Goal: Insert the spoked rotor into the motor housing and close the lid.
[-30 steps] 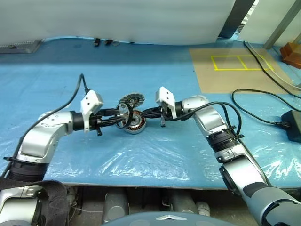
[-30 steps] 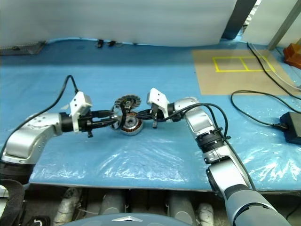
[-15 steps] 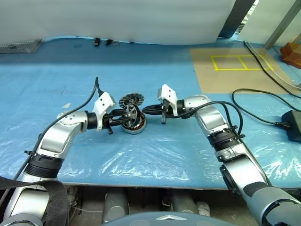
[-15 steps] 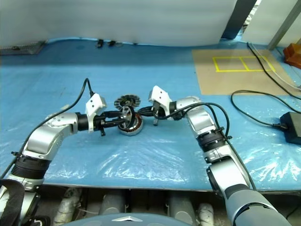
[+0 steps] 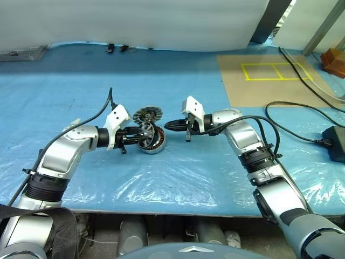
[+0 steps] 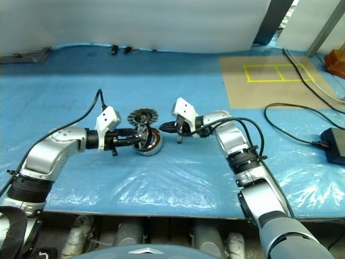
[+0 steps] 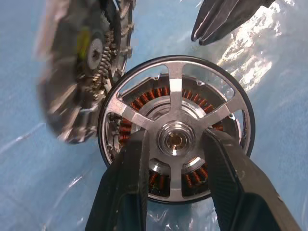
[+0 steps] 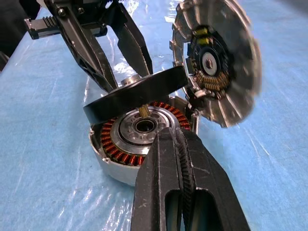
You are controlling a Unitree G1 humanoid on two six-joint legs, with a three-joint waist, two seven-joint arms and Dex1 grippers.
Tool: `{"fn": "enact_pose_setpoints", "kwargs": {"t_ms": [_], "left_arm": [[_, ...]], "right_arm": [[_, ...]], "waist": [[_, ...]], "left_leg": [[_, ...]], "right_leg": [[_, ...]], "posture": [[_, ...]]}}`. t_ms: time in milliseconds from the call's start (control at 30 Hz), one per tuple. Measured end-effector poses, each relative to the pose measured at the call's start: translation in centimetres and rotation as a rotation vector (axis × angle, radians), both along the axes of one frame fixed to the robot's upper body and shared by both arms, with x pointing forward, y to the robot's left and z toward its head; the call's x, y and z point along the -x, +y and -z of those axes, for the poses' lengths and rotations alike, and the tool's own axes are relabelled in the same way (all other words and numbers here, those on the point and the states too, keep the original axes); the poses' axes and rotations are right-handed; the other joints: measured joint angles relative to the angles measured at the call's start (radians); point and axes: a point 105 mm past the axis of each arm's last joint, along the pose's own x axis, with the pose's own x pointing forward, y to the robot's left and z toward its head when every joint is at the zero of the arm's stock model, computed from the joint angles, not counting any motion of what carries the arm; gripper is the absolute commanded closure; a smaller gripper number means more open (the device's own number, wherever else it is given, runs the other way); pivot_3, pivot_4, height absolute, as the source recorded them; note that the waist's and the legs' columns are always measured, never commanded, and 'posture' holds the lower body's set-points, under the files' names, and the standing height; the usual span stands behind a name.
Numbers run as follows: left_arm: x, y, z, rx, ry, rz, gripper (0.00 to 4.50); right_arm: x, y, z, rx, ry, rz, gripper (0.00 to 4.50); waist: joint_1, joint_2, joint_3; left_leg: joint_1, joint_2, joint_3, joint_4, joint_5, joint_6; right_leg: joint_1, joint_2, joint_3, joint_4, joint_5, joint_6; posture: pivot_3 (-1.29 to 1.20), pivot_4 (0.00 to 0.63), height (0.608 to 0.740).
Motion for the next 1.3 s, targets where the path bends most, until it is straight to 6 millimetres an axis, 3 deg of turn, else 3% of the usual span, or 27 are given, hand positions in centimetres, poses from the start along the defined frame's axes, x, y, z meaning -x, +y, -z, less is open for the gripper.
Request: {"fn": "enact_pose_setpoints", "kwargs": {"t_ms": [333, 667, 700, 800, 900, 1067, 1167, 1300], "left_arm": [[0.3, 0.0, 0.9, -0.039, 0.029, 0.003, 3.20], [-0.3, -0.5, 0.6, 0.018, 0.002, -0.048, 0.04], [-0.2, -0.5, 0.2, 0.045, -0.002, -0.051, 0.04], [0.4, -0.6, -1.8, 0.166, -0.035, -0.070, 0.55], [1.1, 0.1, -2.4, 0.232, -0.062, -0.129, 1.59], [3.5, -0.6, 1.1, 0.316, 0.029, -0.210, 3.27], [3.7, -2.3, 1.5, 0.352, -0.003, -0.238, 4.31], [2.6, -3.0, 1.3, 0.331, -0.083, -0.294, 4.46]], "right_arm": [[-0.2, 0.0, 0.0, -0.003, -0.003, 0.015, 4.50], [-0.3, 0.2, 0.0, -0.010, -0.007, 0.022, 4.50], [-0.3, 0.2, 0.0, -0.010, -0.007, 0.023, 4.50], [-0.4, 0.0, 0.3, -0.008, 0.004, 0.033, 4.50], [-0.4, 0.1, 0.3, -0.010, 0.005, 0.034, 4.50], [-0.5, 0.0, 0.3, -0.010, -0.001, 0.040, 4.50], [-0.5, 0.2, 0.2, -0.019, -0.012, 0.037, 4.50], [-0.6, 0.2, 0.2, -0.020, -0.017, 0.041, 4.50]], "waist": [[0.001, 0.000, 0.000], [0.003, 0.000, 0.000], [0.003, 0.000, 0.000], [0.002, 0.000, 0.000], [-0.001, 0.000, 0.000], [0.003, 0.000, 0.000], [0.012, 0.000, 0.000], [0.008, 0.000, 0.000]], "left_leg": [[0.000, 0.000, 0.000, 0.000, 0.000, 0.000], [-0.001, 0.000, -0.001, 0.000, 0.000, 0.000], [-0.002, 0.000, -0.001, 0.000, 0.000, 0.000], [-0.003, 0.000, -0.002, 0.000, 0.000, 0.000], [-0.003, 0.000, -0.002, 0.000, 0.000, 0.000], [-0.004, 0.001, -0.002, -0.002, 0.000, 0.000], [-0.005, 0.001, -0.003, 0.000, -0.002, 0.004], [-0.004, 0.001, -0.003, 0.000, -0.002, 0.005]], "right_leg": [[0.000, 0.000, 0.000, 0.000, 0.000, 0.000], [0.000, 0.000, 0.000, -0.001, 0.000, 0.000], [0.000, 0.000, -0.001, -0.001, 0.000, 0.000], [0.000, 0.000, -0.001, -0.002, 0.000, 0.000], [0.000, 0.000, -0.001, -0.003, 0.000, 0.000], [-0.001, 0.000, -0.003, -0.004, 0.000, 0.000], [0.000, -0.001, -0.003, -0.004, 0.000, 0.000], [0.000, 0.000, -0.003, -0.004, 0.001, 0.001]], "posture": [[0.00, 0.150, 0.740], [0.00, 0.150, 0.740], [0.00, 0.150, 0.740], [0.00, 0.150, 0.740], [0.00, 0.150, 0.740], [0.00, 0.150, 0.740], [0.00, 0.150, 0.740], [0.00, 0.150, 0.740]]}}
